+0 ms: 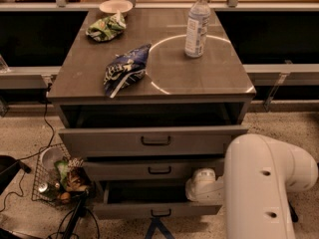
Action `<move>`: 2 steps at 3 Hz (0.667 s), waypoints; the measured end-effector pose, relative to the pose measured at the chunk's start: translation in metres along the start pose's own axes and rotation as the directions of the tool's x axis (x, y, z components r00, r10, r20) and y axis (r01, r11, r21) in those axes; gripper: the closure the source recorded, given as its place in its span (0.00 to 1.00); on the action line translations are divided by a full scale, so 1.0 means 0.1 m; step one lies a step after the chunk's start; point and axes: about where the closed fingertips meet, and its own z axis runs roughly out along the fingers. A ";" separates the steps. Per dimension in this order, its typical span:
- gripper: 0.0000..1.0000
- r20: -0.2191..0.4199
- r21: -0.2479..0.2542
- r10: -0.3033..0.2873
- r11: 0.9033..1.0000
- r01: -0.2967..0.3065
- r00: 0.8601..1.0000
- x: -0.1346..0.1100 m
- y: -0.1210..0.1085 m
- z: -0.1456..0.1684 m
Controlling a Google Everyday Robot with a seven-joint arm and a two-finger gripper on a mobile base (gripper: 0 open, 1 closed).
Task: Open bottom drawer
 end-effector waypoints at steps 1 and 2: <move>1.00 -0.029 -0.097 0.024 0.995 -0.026 0.999 0.14 0.24 0.11; 1.00 -0.046 -0.161 0.042 0.986 -0.049 0.998 0.24 0.47 0.13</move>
Offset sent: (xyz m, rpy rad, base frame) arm -0.0514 -0.0410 -0.0360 -0.0465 0.2500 -0.0584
